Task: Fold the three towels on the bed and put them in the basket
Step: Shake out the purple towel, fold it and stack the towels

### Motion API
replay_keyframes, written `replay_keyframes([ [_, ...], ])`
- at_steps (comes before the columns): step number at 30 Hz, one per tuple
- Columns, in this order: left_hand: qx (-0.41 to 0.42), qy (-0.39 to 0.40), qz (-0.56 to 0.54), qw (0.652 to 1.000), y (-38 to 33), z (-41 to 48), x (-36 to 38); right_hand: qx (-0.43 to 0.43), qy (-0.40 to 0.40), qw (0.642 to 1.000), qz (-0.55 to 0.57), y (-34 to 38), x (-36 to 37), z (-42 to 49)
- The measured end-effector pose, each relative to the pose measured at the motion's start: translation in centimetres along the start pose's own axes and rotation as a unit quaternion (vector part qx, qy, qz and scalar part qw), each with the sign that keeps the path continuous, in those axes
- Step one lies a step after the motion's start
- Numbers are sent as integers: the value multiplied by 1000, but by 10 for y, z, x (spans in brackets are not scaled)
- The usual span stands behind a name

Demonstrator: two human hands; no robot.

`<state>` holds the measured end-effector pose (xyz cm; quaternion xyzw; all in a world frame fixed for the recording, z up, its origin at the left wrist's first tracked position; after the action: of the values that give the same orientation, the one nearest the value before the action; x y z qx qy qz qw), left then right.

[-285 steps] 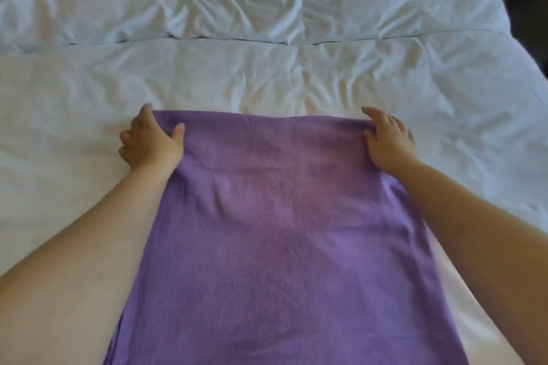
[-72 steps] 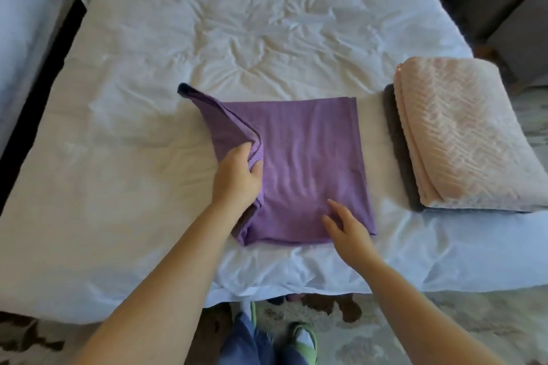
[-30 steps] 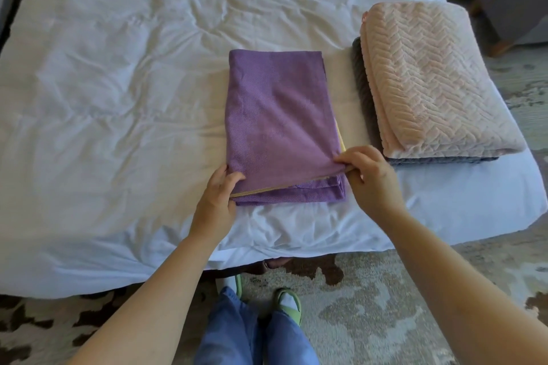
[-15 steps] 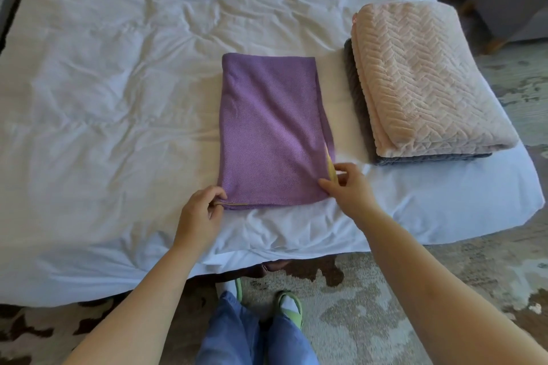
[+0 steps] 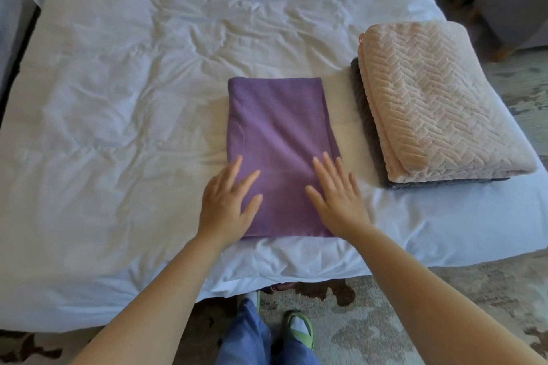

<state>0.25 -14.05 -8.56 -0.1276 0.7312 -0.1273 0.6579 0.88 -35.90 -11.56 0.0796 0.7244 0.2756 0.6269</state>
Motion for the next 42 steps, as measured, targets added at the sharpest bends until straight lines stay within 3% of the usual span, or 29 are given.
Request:
replay_keyframes([
  [3, 6, 111, 74, 991, 6, 11, 39, 82, 83, 989, -86, -35, 27, -11],
  [6, 19, 29, 9, 999, 8, 29, 17, 153, -18, 985, -73, -57, 4, -13],
  [9, 15, -58, -58, 997, 8, 74, -12, 158, -138, 978, -7, -52, -28, 21],
  [13, -7, -65, -75, 995, 11, 152, -28, 196, -133, 964, 117, -54, -33, 97],
  [16, -18, -59, -65, 996, 21, 210, -30, 252, -164, 930, 212, -70, -33, 144],
  [18, -27, -35, -57, 997, 28, 244, -27, 278, -186, 911, 242, -81, -36, 170],
  [21, -49, 19, -56, 997, 38, 284, -19, 268, -171, 914, 253, -92, -39, 203],
  [25, -78, 159, -67, 982, 58, 310, -3, 244, -130, 922, 271, -100, -38, 230],
  [27, -68, 220, -156, 961, 62, 314, 2, 232, -138, 906, 325, -104, -42, 239],
  [30, -87, 271, -327, 901, 64, 316, 9, 219, -156, 875, 403, -110, -48, 251],
  [31, -97, 260, -316, 907, 69, 319, 11, 218, -157, 885, 381, -112, -49, 255],
  [34, -57, 137, -63, 987, 81, 330, 13, 219, -126, 941, 226, -112, -37, 263],
  [36, -37, 60, 25, 997, 77, 327, 10, 221, -140, 952, 161, -107, -32, 265],
  [39, -35, -19, 46, 998, 74, 318, 2, 250, -184, 943, 121, -99, -41, 254],
  [42, 30, -70, 19, 997, 50, 304, -5, 195, -184, 963, 22, -68, -43, 232],
])
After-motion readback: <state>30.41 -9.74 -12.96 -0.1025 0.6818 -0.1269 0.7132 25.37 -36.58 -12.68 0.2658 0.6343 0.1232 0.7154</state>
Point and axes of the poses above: each hand's wrist, its own z-axis towards the middle knuckle, its own x-axis out of the palm, y = z × x, the point moved 8 cm from there along z, towards the middle knuckle, and after that the axes turned 11 degrees about -x, right-handed, at the moved point
